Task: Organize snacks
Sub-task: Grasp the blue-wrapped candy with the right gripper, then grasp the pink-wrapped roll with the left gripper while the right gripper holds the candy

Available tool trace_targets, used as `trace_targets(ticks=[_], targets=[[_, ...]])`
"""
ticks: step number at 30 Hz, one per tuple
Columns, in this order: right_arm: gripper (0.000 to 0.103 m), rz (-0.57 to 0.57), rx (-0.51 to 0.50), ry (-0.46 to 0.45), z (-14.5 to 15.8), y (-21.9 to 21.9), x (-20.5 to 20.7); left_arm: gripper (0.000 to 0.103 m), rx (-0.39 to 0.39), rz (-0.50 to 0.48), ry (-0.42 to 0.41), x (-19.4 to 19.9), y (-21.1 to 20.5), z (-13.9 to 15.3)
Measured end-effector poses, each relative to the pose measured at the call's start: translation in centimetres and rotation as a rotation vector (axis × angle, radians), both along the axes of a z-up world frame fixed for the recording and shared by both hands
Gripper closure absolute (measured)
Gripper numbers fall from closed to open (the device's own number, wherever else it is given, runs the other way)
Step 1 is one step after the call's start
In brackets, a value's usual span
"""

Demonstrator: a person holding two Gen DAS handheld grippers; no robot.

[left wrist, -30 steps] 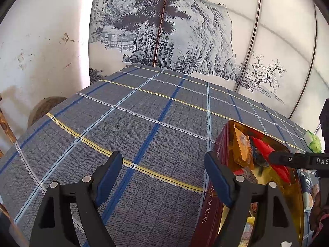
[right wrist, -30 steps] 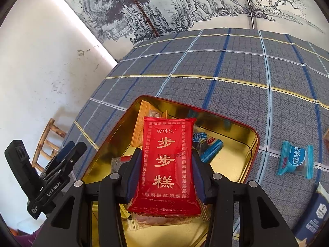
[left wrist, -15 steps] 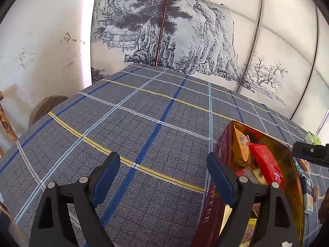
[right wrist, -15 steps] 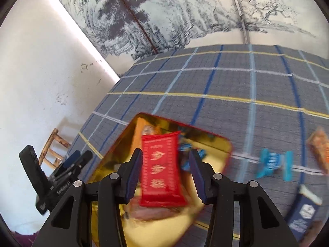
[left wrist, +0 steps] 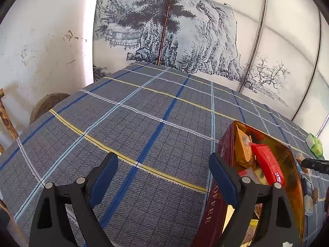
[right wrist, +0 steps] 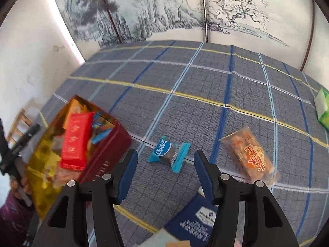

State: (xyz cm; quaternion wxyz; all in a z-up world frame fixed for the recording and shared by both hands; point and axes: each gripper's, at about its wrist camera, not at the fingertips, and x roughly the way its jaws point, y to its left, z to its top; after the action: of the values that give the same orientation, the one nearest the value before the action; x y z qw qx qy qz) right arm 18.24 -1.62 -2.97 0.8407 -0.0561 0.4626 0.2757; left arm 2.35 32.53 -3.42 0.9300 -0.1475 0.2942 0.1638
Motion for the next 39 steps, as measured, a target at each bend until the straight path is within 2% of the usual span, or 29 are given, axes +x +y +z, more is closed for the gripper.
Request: trace_targets(ticks=[4, 5, 7, 8, 10, 11, 12, 16, 21, 26, 30, 34, 36, 39], targets=[[0.041, 0.027, -0.097, -0.035, -1.4, 1.8, 0.8, 0.016, -0.001, -0.001, 0.002, 0.1, 0.0, -0.1], [0.036, 0.030, -0.106, -0.034, -1.7, 2.0, 1.1, 0.016, -0.001, -0.004, 0.004, 0.1, -0.1, -0.1], [0.035, 0.026, -0.114, -0.008, -2.6, 2.1, 1.8, 0.016, 0.003, -0.007, 0.008, 0.2, -0.2, -0.1], [0.037, 0.024, -0.122, 0.010, -3.1, 2.2, 2.1, 0.016, 0.005, -0.007, 0.007, 0.2, -0.2, -0.1], [0.048, 0.027, -0.164, -0.012, -3.0, 2.5, 2.0, 0.015, 0.009, -0.006, 0.006, 0.2, -0.3, -0.1], [0.059, 0.027, -0.173, -0.013, -2.9, 2.6, 2.1, 0.015, 0.009, -0.005, 0.007, 0.2, -0.2, -0.1], [0.064, 0.026, -0.174, -0.010, -2.8, 2.5, 2.0, 0.015, 0.011, -0.003, 0.008, 0.2, -0.3, -0.1], [0.069, 0.016, -0.119, -0.032, -1.2, 0.9, 0.6, 0.015, 0.012, 0.006, 0.011, 0.2, -0.2, 0.0], [0.069, -0.079, -0.022, -0.084, 1.6, -4.3, -2.8, 0.014, 0.011, 0.017, 0.016, 0.2, -0.1, 0.0], [0.069, -0.223, 0.038, -0.106, 3.2, -11.8, -5.7, 0.014, 0.021, 0.026, 0.024, 0.2, 0.0, -0.1], [0.069, -0.317, 0.029, -0.066, 2.0, -17.0, -7.2, 0.014, 0.052, 0.024, 0.011, 0.0, -0.4, 0.2], [0.069, -0.374, 0.028, -0.006, -0.3, -20.8, -8.5, 0.014, 0.181, 0.007, 0.003, -0.7, -2.6, 1.1], [0.069, -0.387, 0.022, 0.004, -1.1, -22.0, -8.9, 0.014, 0.224, -0.018, 0.003, -1.3, -4.0, 2.1], [0.069, -0.399, 0.033, 0.012, -2.1, -23.2, -9.3, 0.013, 0.245, -0.094, -0.037, -2.5, -6.7, 4.8]])
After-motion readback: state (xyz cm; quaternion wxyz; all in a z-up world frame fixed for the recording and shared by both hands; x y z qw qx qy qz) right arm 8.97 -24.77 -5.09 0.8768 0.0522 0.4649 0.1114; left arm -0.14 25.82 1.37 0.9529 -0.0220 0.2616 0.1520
